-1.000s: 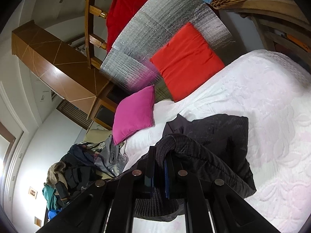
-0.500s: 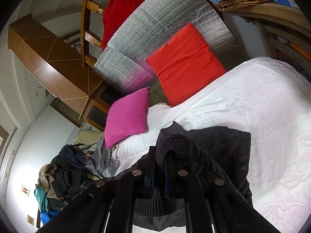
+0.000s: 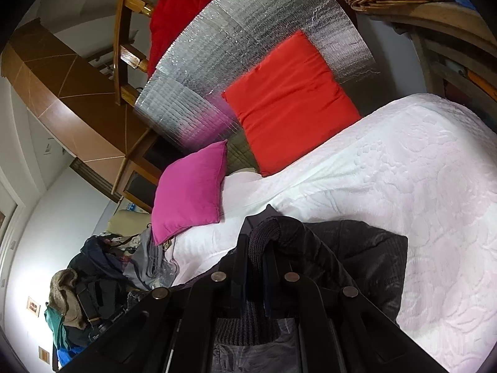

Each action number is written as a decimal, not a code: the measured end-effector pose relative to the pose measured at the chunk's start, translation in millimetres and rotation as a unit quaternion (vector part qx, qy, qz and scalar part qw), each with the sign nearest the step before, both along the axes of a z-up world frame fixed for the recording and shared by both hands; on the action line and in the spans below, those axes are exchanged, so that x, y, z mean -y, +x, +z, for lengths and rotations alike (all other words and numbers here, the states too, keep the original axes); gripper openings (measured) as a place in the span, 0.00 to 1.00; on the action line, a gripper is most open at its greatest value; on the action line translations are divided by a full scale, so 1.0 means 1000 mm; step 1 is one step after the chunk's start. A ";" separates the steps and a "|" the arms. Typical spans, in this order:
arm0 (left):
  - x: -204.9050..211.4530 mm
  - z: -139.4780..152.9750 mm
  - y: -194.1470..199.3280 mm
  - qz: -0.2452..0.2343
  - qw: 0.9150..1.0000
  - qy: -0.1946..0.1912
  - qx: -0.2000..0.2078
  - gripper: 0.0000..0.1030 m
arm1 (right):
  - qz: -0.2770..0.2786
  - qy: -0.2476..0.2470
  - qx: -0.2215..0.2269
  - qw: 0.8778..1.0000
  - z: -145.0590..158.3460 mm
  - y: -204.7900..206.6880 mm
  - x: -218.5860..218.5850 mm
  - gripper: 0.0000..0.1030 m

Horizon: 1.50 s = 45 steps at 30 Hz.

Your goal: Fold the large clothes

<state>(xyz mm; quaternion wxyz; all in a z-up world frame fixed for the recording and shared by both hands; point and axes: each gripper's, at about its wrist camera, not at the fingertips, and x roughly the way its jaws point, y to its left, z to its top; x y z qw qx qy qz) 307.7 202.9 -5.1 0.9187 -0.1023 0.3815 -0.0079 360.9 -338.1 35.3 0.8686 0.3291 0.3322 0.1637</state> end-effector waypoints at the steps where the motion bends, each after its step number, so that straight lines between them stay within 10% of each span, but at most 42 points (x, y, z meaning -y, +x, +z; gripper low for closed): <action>1: 0.000 -0.001 0.003 0.000 1.000 0.000 -0.001 0.17 | -0.001 0.000 -0.001 1.000 -0.002 0.004 0.000 0.07; 45: 0.026 -0.090 0.109 0.015 0.995 0.068 -0.065 0.17 | -0.025 -0.058 -0.081 0.995 -0.086 0.111 -0.007 0.07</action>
